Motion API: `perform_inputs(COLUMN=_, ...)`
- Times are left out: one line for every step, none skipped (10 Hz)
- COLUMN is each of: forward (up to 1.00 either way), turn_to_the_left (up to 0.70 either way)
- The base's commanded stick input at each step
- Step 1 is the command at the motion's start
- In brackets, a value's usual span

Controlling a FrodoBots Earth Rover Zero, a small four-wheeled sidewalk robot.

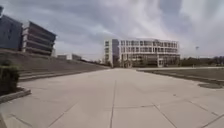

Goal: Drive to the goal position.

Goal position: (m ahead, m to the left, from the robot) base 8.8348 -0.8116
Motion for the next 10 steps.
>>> perform_inputs(forward=0.70, turn_to_the_left=0.00)
perform_inputs(forward=0.70, turn_to_the_left=0.00)
perform_inputs(forward=0.70, turn_to_the_left=0.00)
perform_inputs(forward=0.70, turn_to_the_left=0.00)
perform_inputs(forward=0.70, turn_to_the_left=0.00)
perform_inputs(forward=0.70, turn_to_the_left=0.00)
perform_inputs(forward=0.70, turn_to_the_left=0.00)
perform_inputs(forward=0.66, turn_to_the_left=0.09)
perform_inputs(forward=0.60, turn_to_the_left=0.25)
perform_inputs(forward=0.53, turn_to_the_left=0.42)
